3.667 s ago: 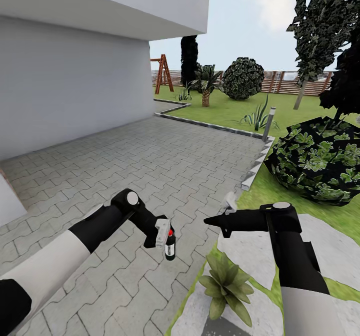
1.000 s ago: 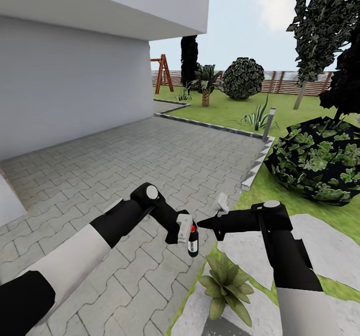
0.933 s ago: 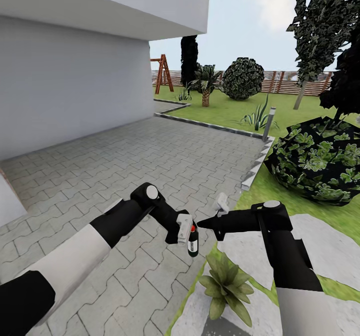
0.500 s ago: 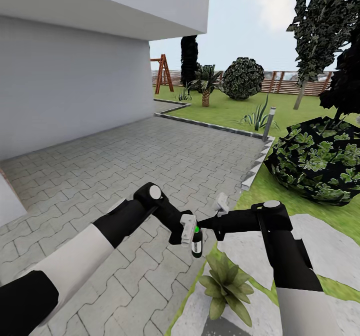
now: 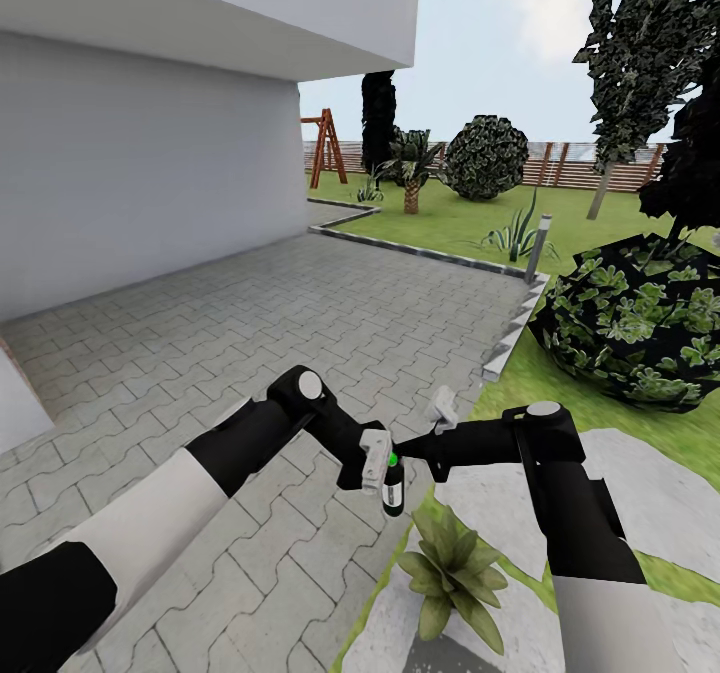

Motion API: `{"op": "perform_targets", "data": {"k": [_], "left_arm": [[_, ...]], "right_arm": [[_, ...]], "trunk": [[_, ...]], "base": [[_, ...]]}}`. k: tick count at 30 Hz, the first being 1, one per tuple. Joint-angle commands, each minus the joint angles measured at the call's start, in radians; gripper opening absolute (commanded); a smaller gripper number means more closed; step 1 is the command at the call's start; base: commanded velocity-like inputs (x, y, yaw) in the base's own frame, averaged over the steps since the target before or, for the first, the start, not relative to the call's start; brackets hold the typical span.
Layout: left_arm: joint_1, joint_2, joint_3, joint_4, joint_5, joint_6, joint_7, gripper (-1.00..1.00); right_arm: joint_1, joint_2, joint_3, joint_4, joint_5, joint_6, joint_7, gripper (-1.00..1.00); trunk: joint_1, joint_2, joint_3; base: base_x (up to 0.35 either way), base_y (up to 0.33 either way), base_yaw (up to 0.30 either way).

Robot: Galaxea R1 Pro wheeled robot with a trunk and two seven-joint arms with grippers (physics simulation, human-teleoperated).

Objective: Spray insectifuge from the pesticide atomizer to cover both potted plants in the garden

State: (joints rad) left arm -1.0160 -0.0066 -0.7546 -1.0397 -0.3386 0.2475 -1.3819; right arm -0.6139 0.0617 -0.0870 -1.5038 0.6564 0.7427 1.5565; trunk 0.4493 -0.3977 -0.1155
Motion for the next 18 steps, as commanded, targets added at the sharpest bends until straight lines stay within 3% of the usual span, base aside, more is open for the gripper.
{"op": "perform_targets", "data": {"k": [1,12,18], "left_arm": [[-0.001,0.000,0.000,-0.001,-0.003,0.010,-0.005,-1.00],[0.004,0.007,0.008,0.000,-0.002,0.008,-0.006,-1.00],[0.005,0.054,0.011,0.020,-0.002,0.006,-0.006,-1.00]], "right_arm": [[-0.001,0.001,-0.002,-0.001,0.009,0.010,0.010,-1.00],[-0.001,0.001,-0.002,-0.001,0.009,0.010,0.010,-1.00],[-0.001,0.001,-0.002,-0.001,0.009,0.010,0.011,-1.00]], "trunk": [[0.001,-0.002,-0.002],[0.001,-0.002,-0.002],[0.001,-0.002,-0.002]], "base": [[0.000,0.000,0.000],[0.000,0.000,0.000],[0.000,0.000,0.000]]}}
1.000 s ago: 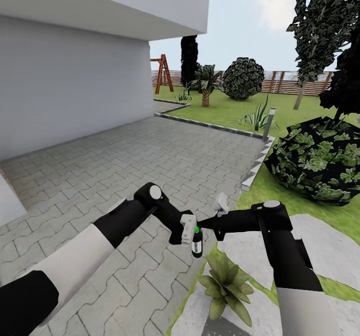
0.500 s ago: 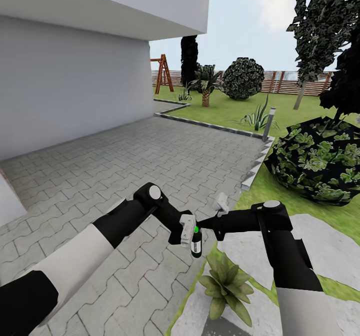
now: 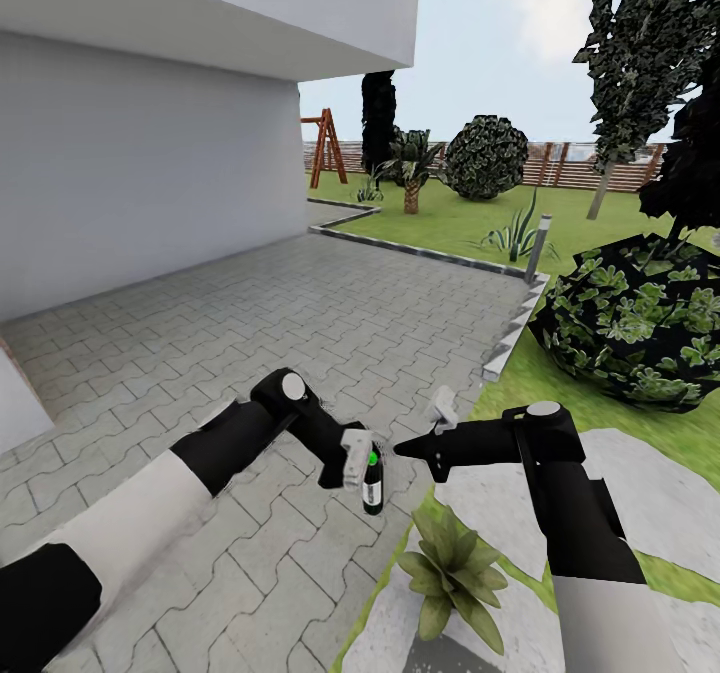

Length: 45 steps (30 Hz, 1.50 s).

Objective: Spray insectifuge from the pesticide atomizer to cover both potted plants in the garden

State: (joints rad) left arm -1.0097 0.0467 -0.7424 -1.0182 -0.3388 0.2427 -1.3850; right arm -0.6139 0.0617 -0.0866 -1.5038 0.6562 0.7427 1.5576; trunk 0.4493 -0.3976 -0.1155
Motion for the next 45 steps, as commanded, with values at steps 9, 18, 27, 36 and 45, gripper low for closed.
{"op": "perform_targets", "data": {"k": [9,18,27,36,45], "left_arm": [[0.006,0.155,0.010,0.000,0.003,0.000,-0.004,-1.00],[0.027,0.195,0.435,0.133,0.000,0.013,0.014,-1.00],[0.061,0.191,0.772,0.145,0.000,0.360,0.458,-1.00],[0.149,0.181,0.923,0.146,-0.003,0.495,0.840,-1.00],[0.153,0.178,0.773,0.148,0.003,0.708,0.844,-1.00]], "right_arm": [[-0.001,0.000,0.009,-0.002,0.010,0.010,0.012,-1.00],[0.001,-0.003,-0.003,-0.004,0.016,0.010,-0.001,-1.00],[0.006,-0.006,-0.525,-0.004,0.025,0.004,-0.331,1.00],[0.019,-0.002,-0.997,-0.003,0.025,-0.260,-0.547,1.00],[0.019,-0.001,-1.056,-0.004,0.271,-0.290,-0.560,1.00]], "trunk": [[0.001,-0.002,-0.002],[0.001,-0.002,-0.002],[0.001,-0.002,-0.002],[0.001,-0.002,-0.002],[0.001,-0.002,-0.002]], "base": [[0.000,0.000,0.000],[0.000,0.000,0.000],[0.000,0.000,0.000],[0.000,0.000,0.000],[0.000,0.000,0.000]]}}
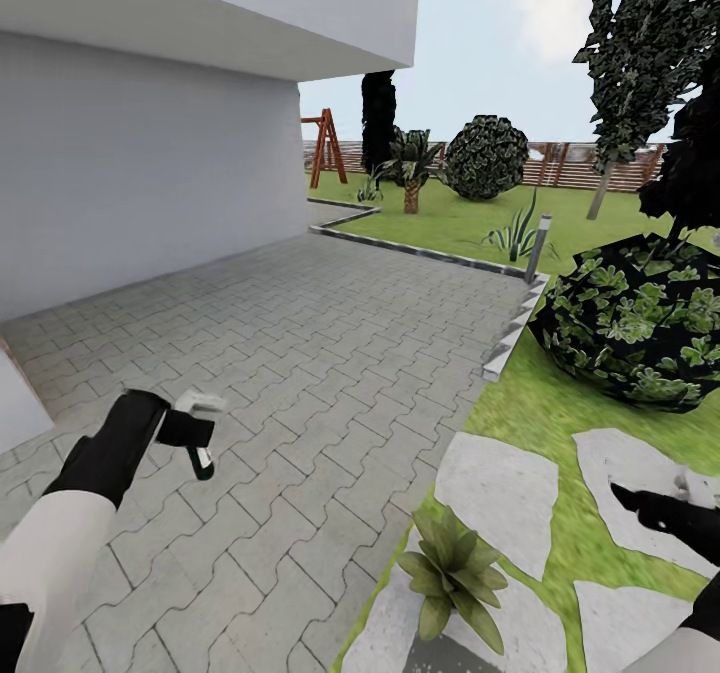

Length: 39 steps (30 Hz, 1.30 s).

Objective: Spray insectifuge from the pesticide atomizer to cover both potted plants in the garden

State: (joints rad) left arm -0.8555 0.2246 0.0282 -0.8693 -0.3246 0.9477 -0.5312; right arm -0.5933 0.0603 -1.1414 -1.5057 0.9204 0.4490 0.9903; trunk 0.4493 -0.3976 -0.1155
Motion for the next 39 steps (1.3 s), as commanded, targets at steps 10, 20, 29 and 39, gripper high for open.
{"op": "perform_targets", "data": {"k": [10,20,29,39], "left_arm": [[0.017,-0.086,0.011,0.002,-0.013,0.057,0.172,-1.00],[0.102,-0.155,0.073,-0.003,-0.010,0.057,0.277,-1.00],[0.103,-0.200,0.072,0.015,-0.003,0.057,0.274,-1.00],[0.104,-0.233,0.071,0.017,-0.004,0.059,0.275,-1.00]], "right_arm": [[-0.002,0.004,-0.002,0.068,0.236,0.013,-0.408,1.00],[-0.002,0.004,-0.005,0.158,0.234,0.015,-0.490,1.00],[-0.002,0.004,-0.006,0.167,0.239,0.098,-0.491,1.00],[-0.002,0.004,-0.008,0.262,0.239,0.117,-0.492,1.00]], "trunk": [[0.001,-0.002,-0.002],[0.001,-0.002,-0.002],[0.001,-0.002,-0.002],[0.001,-0.002,-0.002]], "base": [[0.000,0.000,0.000],[0.000,0.000,0.000],[0.000,0.000,0.000],[-0.081,-0.209,0.000]]}}
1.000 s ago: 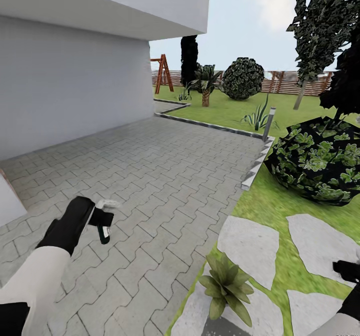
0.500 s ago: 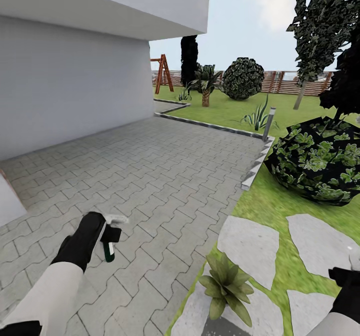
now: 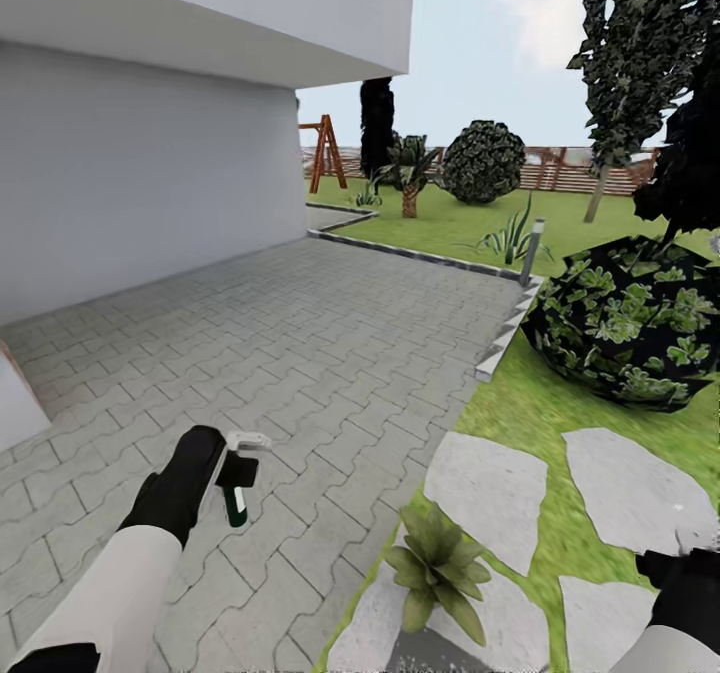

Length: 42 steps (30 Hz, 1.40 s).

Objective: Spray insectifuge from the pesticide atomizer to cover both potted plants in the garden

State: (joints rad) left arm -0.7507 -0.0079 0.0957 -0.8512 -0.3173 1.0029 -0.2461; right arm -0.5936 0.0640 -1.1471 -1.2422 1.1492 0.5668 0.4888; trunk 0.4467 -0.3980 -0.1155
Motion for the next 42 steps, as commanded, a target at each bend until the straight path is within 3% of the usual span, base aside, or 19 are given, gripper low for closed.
{"op": "perform_targets", "data": {"k": [1,8,10,13,15,23,31,42], "left_arm": [[-0.001,-0.002,0.002,0.000,-0.012,0.003,-0.009,-1.00],[-0.004,-0.004,-0.003,0.054,-0.016,0.005,-0.009,-1.00],[-0.008,-0.003,-0.004,0.126,-0.016,0.006,-0.009,-1.00],[-0.011,-0.002,-0.004,0.303,-0.017,0.006,-0.009,-1.00],[-0.011,-0.001,-0.004,0.337,-0.019,0.005,-0.010,-1.00],[-0.035,-0.001,0.002,0.360,-0.016,0.005,-0.008,-1.00],[-0.032,-0.002,0.005,0.361,-0.010,0.005,-0.010,-1.00],[-0.032,-0.003,0.004,0.362,-0.011,0.005,-0.010,-1.00]], "right_arm": [[-0.002,0.000,-0.002,0.007,0.010,-0.001,0.010,1.00],[-0.002,0.000,0.000,0.057,0.010,0.001,0.011,1.00],[-0.002,0.000,0.000,0.068,0.010,0.001,0.011,1.00],[-0.002,0.000,0.000,0.075,0.010,0.001,0.011,1.00],[-0.002,0.000,0.002,0.078,0.010,0.001,0.011,1.00],[-0.002,0.001,0.007,0.220,0.009,0.001,0.006,1.00],[-0.002,-0.001,0.000,0.231,0.007,0.002,0.007,1.00],[-0.002,-0.001,-0.003,0.234,0.007,0.002,0.008,1.00]], "trunk": [[0.003,-0.002,-0.002],[0.003,-0.002,-0.002],[0.003,-0.002,-0.002],[0.003,-0.002,-0.002],[0.003,-0.002,-0.002],[0.003,-0.002,-0.002],[0.003,-0.002,-0.002],[0.003,-0.002,0.006]], "base": [[-0.133,-0.292,0.000],[-0.042,-0.114,0.000],[-0.003,-0.008,0.000],[-0.001,-0.002,0.000],[0.000,0.000,0.000],[0.000,0.000,0.000],[0.004,-0.078,-0.033],[0.058,-0.204,-0.282]]}}
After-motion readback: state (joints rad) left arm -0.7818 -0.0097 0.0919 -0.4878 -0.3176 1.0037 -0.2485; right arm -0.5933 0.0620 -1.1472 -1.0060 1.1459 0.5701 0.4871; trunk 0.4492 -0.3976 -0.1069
